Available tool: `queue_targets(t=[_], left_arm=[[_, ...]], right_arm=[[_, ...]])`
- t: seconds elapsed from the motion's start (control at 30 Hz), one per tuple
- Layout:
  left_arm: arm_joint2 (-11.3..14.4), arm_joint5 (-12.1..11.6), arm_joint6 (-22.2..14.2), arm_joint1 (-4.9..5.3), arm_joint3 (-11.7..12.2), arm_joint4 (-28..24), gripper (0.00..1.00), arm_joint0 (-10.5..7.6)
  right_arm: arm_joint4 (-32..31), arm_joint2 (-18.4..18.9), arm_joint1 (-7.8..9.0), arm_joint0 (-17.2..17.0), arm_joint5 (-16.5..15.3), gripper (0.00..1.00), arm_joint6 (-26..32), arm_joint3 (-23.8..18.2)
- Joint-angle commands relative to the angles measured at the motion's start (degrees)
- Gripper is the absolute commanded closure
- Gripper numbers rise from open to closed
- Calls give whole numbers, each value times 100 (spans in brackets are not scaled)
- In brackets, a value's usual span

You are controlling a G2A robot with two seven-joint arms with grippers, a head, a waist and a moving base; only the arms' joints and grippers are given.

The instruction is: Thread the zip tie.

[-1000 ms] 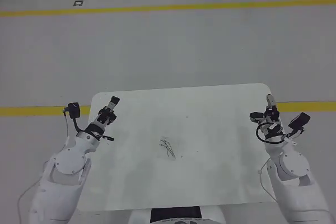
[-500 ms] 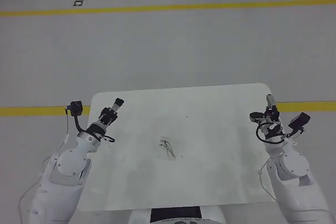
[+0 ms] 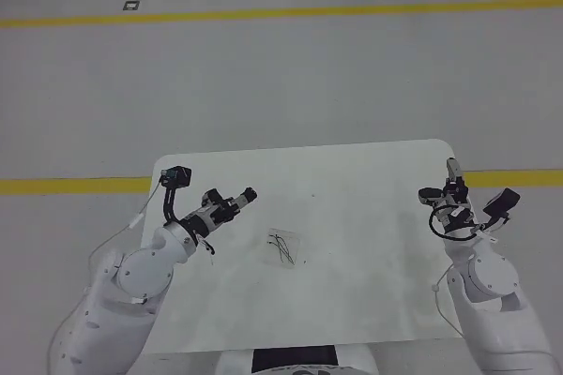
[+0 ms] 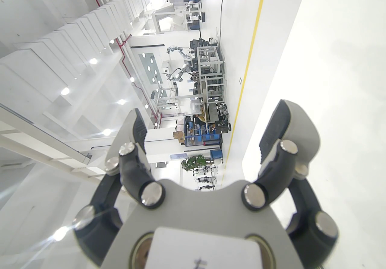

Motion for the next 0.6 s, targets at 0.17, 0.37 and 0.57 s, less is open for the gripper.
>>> queue_targets(t=[0.17,0.37,0.57], left_arm=[[0,0,-3,0,0,7,0,0],[581,370,-923,59,-798,1490,0,-128],[1420,981,-1782,28,-903,2432,0,-659]], right_arm=[[0,0,0,0,0,0,0,0],[0,0,0,0,0,0,0,0],[0,0,0,0,0,0,0,0]])
